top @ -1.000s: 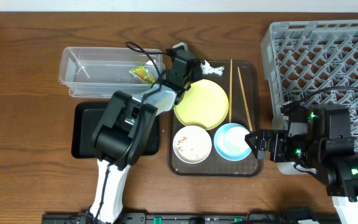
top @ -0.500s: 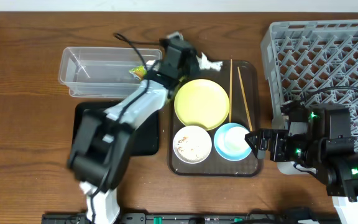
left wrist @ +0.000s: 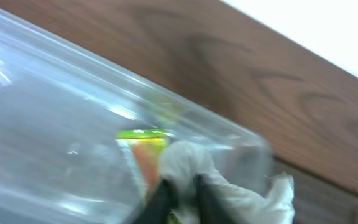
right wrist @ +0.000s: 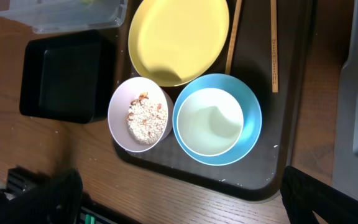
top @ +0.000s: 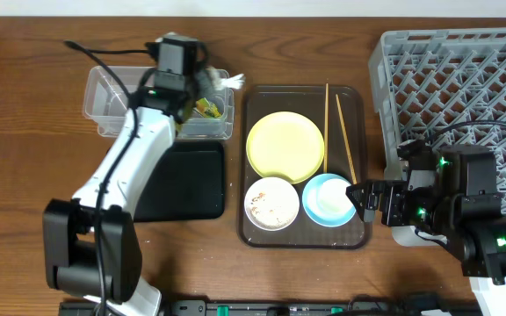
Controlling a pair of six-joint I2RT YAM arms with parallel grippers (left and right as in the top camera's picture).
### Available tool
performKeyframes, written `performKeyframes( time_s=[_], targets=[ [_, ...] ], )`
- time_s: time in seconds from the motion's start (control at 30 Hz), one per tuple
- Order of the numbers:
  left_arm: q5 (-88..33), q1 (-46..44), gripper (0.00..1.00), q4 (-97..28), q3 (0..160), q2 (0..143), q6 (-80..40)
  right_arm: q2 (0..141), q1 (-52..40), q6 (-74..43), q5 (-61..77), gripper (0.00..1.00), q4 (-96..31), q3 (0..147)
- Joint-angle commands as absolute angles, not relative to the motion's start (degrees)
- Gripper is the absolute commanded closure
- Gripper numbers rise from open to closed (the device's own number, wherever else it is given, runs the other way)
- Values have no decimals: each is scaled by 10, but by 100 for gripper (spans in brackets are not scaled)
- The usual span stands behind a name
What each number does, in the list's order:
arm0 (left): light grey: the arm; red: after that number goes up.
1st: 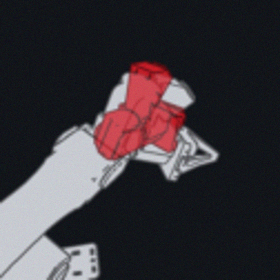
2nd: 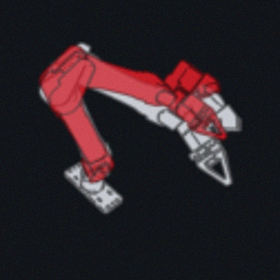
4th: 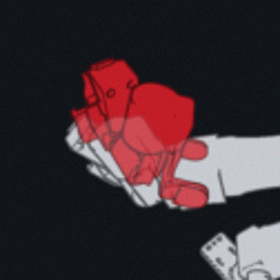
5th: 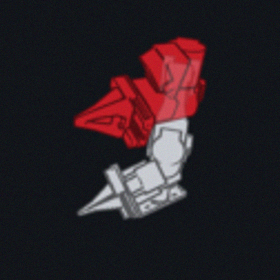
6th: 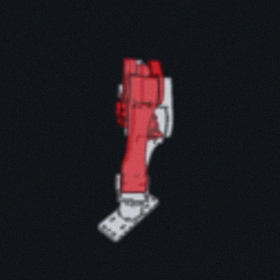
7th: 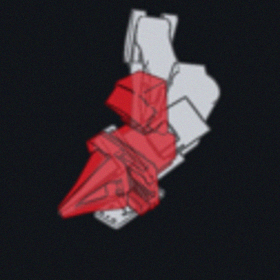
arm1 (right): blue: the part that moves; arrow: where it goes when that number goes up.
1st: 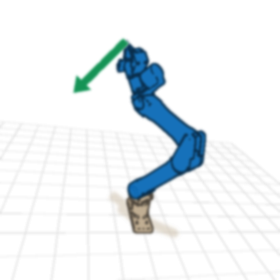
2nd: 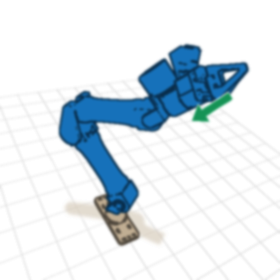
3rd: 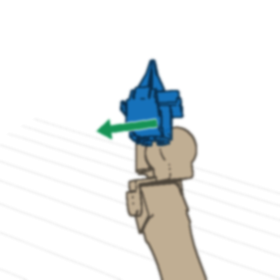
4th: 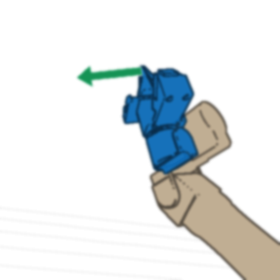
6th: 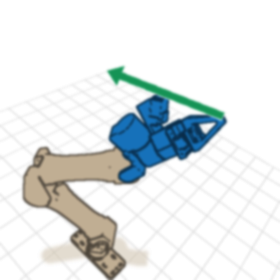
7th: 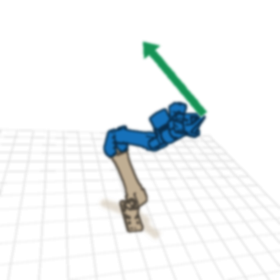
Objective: Sort waste into correct bins and load items into the dishwasher rack
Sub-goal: 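Carry tissue with left gripper and release into clear container, then grasp rim of pink rice bowl with left gripper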
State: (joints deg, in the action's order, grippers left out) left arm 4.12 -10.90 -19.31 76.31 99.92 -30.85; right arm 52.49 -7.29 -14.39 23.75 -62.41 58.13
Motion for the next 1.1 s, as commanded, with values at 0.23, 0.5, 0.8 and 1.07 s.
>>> performKeyframes(
  time_s=[0.23, 0.5, 0.8, 1.07],
  targets=[
    [52, -129, 22, -260, 769, 879, -199, 524, -63, -136, 240, 1, -623, 590],
    [-25, -239, 23, -465, 769, 698, -195, 524, -63, -136, 222, 1, -615, 590],
    [-36, -460, 31, -568, 726, 714, -195, 524, -63, -136, 212, 1, -601, 590],
    [-22, -551, 41, -552, 685, 862, -195, 524, -63, -136, 212, 1, -603, 590]
  ],
)
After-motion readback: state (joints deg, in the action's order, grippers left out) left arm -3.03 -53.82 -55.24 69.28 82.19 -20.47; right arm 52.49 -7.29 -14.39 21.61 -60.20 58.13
